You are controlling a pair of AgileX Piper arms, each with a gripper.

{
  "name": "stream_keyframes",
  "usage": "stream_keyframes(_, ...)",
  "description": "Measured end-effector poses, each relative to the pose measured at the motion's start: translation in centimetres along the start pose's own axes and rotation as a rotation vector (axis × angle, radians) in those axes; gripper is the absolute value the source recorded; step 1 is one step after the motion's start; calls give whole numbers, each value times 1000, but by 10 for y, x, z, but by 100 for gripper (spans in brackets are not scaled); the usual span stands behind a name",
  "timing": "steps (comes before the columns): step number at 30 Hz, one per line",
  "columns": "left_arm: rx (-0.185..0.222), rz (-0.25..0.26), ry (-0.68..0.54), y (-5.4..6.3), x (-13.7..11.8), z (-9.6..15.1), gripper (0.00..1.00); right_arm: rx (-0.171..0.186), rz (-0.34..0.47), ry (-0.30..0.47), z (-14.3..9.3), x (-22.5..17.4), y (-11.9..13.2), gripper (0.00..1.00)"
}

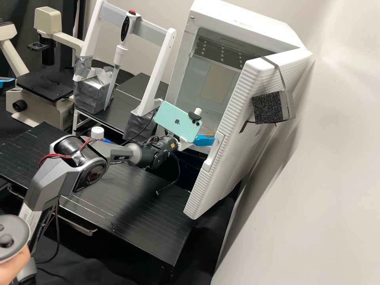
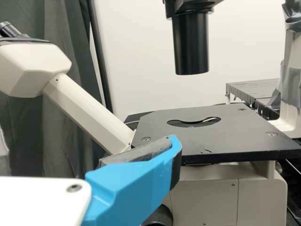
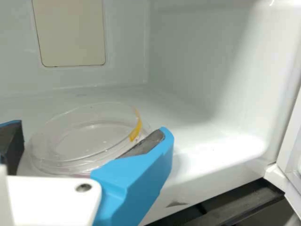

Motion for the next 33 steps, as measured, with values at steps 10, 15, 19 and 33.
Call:
stream_keyframes(10,0,0,0,0,0,0,100,-1,-6,1,-3,3,-1,0)
stream_keyframes(15,0,0,0,0,0,0,100,-2,-13,7,-6,6,-4,0)
stream_keyframes(19,0,0,0,0,0,0,100,-2,-16,4,-8,7,-3,0)
stream_keyframes(33,0,0,0,0,0,0,100,-3,-27,-17,-12,10,2,0)
